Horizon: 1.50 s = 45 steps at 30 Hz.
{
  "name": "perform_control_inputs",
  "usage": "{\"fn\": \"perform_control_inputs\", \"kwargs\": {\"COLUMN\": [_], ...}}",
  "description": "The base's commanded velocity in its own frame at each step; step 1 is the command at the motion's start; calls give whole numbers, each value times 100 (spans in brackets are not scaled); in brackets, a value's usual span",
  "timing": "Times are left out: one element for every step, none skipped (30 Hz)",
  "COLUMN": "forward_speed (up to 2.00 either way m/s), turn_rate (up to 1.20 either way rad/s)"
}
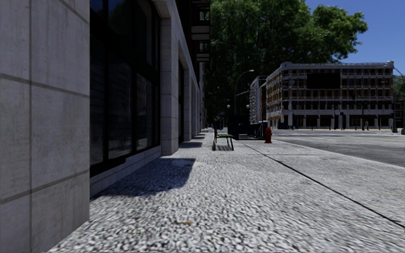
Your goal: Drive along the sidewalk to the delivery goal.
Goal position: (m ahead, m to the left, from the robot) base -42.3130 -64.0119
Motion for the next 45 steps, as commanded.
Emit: {"fn": "perform_control_inputs", "kwargs": {"forward_speed": [200,200,200,200,200,200,200,200,200,200,200,200,200,200,200,200,200,200,200,200,200,200,200,200,200,200,200,200,200,200,200,200,200,200,200,200,200,200,200,200,200,200,200,200,200], "turn_rate": [0,0,0,0,0,0,0,0,0,0,0,0,0,0,0,0,0,0,0,0,0,0,0,0,0,0,0,0,0,0,0,0,0,0,0,0,0,0,0,0,0,0,0,0,0]}}
